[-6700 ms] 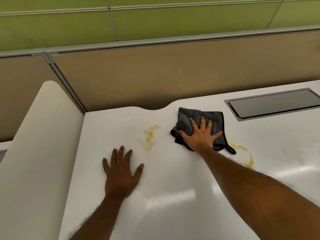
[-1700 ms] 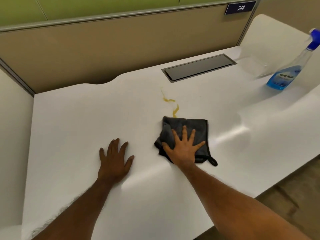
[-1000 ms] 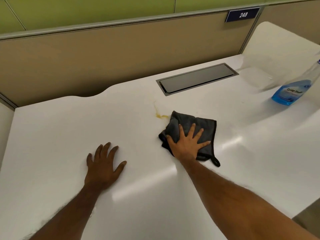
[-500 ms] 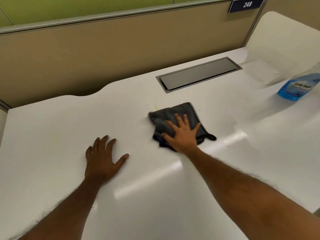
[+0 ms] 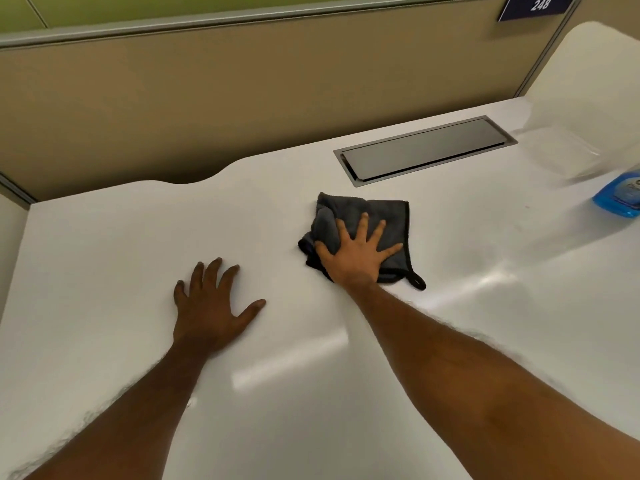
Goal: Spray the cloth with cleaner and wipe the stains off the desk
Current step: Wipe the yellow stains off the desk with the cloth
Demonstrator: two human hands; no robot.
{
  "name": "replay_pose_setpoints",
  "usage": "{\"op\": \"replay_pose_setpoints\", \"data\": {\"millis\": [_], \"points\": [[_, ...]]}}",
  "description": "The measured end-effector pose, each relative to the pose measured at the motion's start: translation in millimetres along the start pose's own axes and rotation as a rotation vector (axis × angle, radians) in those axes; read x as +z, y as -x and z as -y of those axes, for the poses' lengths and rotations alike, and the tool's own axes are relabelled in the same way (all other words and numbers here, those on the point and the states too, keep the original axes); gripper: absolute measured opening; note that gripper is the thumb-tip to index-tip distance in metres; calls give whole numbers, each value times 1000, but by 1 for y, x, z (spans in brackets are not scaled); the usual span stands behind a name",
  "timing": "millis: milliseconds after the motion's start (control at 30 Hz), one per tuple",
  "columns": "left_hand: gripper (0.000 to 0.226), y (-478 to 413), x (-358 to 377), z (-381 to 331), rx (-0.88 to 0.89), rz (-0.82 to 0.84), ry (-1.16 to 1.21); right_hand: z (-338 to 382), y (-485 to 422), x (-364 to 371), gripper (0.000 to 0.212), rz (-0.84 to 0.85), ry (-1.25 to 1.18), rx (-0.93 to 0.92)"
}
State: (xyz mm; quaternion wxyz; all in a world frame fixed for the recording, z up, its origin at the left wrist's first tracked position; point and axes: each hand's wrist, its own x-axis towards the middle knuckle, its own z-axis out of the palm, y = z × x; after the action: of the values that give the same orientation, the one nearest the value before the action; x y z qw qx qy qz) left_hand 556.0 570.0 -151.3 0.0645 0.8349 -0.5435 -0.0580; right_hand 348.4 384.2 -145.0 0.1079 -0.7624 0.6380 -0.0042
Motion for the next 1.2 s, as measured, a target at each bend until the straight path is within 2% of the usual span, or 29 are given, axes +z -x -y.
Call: {"op": "replay_pose_setpoints", "data": {"millis": [167, 267, 400, 500, 633, 733, 933, 1200], "points": [[98, -1, 0, 0, -10, -77, 53, 35, 15, 17, 81, 16, 72, -444], [99, -7, -3, 2, -5, -63, 36, 26, 8, 17, 75, -4, 50, -534], [98, -21, -4, 4, -6, -1, 27, 4, -15, 6, 76, 2, 29, -454], [94, -29, -3, 5, -2, -4, 53, -41, -39, -10, 83, -9, 38, -296], [87, -31, 1, 8, 19, -49, 67, -115, -70, -32, 81, -4, 23, -50], [82, -30, 3, 12, 32, -77, 72, -139, -81, -42, 81, 3, -9, 74], [77, -30, 0, 18, 62, -119, 72, -94, -78, -36, 87, -5, -14, 112], [74, -19, -13, 50, 28, -160, 89, 32, -53, -13, 85, 68, 20, -144]]}}
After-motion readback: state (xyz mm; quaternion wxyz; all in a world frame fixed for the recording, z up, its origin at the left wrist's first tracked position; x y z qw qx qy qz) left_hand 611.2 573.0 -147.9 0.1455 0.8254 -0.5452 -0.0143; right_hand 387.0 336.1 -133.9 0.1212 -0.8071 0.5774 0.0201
